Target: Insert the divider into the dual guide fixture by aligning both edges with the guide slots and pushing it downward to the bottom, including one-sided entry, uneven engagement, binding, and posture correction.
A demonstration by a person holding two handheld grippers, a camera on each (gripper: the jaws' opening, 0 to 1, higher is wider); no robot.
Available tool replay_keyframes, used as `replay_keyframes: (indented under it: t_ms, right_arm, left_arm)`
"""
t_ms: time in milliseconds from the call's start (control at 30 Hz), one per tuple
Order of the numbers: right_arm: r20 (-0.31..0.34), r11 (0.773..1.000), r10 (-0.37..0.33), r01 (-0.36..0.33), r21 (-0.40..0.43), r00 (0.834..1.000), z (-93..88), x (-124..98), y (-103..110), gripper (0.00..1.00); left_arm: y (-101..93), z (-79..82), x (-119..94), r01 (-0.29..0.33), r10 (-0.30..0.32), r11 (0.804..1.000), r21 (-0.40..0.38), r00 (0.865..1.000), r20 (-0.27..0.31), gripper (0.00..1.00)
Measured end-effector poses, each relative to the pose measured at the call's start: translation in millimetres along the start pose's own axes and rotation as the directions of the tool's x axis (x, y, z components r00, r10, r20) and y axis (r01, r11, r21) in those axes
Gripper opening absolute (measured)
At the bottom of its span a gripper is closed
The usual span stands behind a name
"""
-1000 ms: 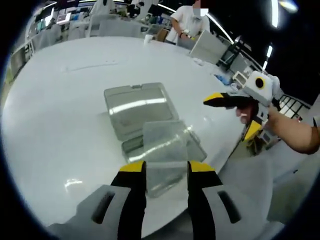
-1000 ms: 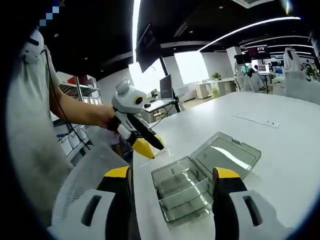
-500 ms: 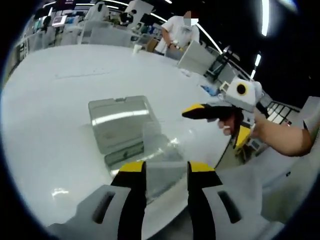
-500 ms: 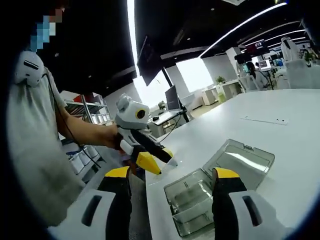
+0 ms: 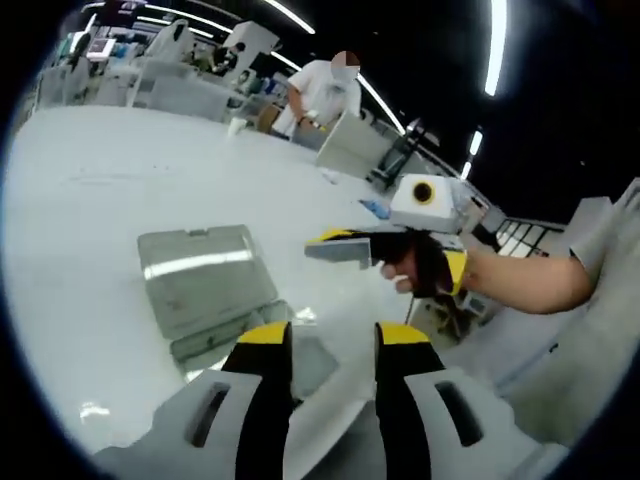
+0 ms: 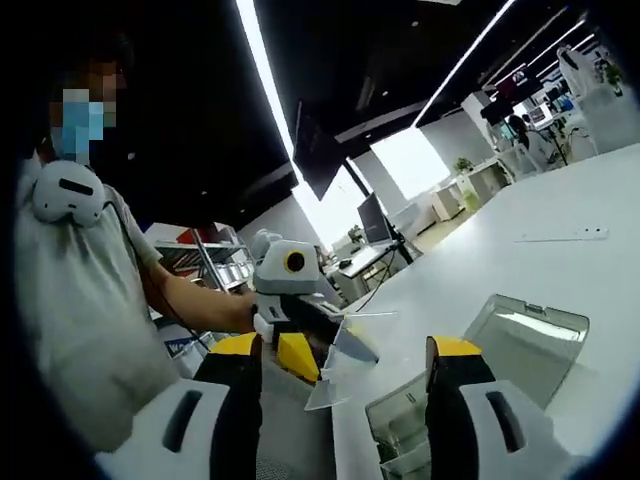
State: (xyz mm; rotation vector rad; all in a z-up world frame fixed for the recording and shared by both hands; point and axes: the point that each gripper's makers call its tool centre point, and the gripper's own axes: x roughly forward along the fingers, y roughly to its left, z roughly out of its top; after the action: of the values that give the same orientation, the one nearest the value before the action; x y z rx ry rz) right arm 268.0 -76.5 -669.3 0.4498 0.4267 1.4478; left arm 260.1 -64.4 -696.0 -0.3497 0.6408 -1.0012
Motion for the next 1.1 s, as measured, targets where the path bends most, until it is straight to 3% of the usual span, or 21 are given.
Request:
replay_keyframes:
  t_ms: [300, 567, 833, 1100]
  right_arm:
    - [0.027, 0.997, 0.066, -0.067, 0.042, 0.997, 8.6, 5.4, 8.3, 0.62]
    - [0.033, 0.992, 0.104, -0.106, 0.071, 0.994, 13.7, 8.8, 11.5, 0.60]
    - [0.061, 0.984, 0.140, -0.146, 0.100, 0.988, 20.9, 12.5, 15.4, 0.48]
    - [0.047, 0.975, 0.180, -0.184, 0.126, 0.983, 18.7, 14.8, 22.8, 0.35]
  left_arm:
    - [-17.1, 12.9, 2.3, 0.079, -0.081, 0.996, 0.029, 0.996, 0.041, 0.29]
    - [-25.2, 15.5, 1.0, 0.124, -0.126, 0.991, 0.049, 0.991, 0.040, 0.29]
    - [-31.8, 19.7, 1.2, 0.160, -0.163, 0.985, 0.062, 0.985, 0.049, 0.29]
    - [-32.8, 21.6, 1.1, 0.171, -0.175, 0.983, 0.070, 0.983, 0.056, 0.29]
